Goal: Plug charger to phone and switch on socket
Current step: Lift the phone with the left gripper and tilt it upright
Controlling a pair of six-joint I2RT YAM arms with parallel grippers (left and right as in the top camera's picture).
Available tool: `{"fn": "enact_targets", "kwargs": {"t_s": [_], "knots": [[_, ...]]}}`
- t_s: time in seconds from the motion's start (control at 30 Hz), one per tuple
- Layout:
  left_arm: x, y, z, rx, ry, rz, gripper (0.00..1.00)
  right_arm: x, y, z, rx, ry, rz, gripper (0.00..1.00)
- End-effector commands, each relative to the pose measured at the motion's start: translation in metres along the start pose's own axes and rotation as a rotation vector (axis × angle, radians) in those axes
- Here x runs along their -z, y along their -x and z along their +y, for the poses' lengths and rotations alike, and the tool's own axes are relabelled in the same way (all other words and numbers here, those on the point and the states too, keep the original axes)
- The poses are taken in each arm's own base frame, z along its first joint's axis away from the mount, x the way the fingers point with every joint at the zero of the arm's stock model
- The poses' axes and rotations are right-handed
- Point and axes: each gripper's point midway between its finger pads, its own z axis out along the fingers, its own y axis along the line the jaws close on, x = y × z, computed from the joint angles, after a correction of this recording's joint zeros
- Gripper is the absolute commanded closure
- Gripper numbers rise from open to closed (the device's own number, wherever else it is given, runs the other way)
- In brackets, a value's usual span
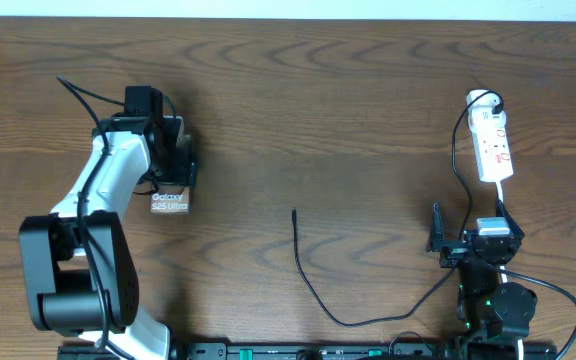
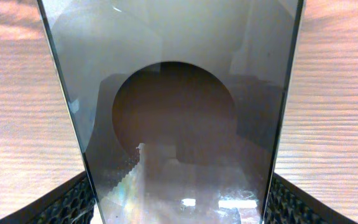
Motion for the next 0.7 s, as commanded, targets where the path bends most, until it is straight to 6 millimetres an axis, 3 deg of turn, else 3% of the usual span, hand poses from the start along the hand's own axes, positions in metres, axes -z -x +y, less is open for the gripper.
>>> {"fn": "enact_targets", "kwargs": {"t_s": [0.0,0.17,0.33,0.67], "knots": [[0.029,0.026,-0.030,0.018,-0.181,-0.122,0.93,0.000,-0.001,0.001,0.015,0.004,0.004,0.01],[0.057,0.047,-0.072,0.052,-0.449,-0.224,0.92,0.000,-0.001,0.001,0.014,0.004,0.004,0.01],[0.087,0.068,-0.102,0.154,-0.682,-0.284,0.93,0.000,-0.001,0.001,0.014,0.004,0.004,0.01],[0.138,0.085,-0.139,0.427,-1.078,-0.159,0.93,0.000,-0.001,0.001,0.014,0.004,0.004,0.01]]}}
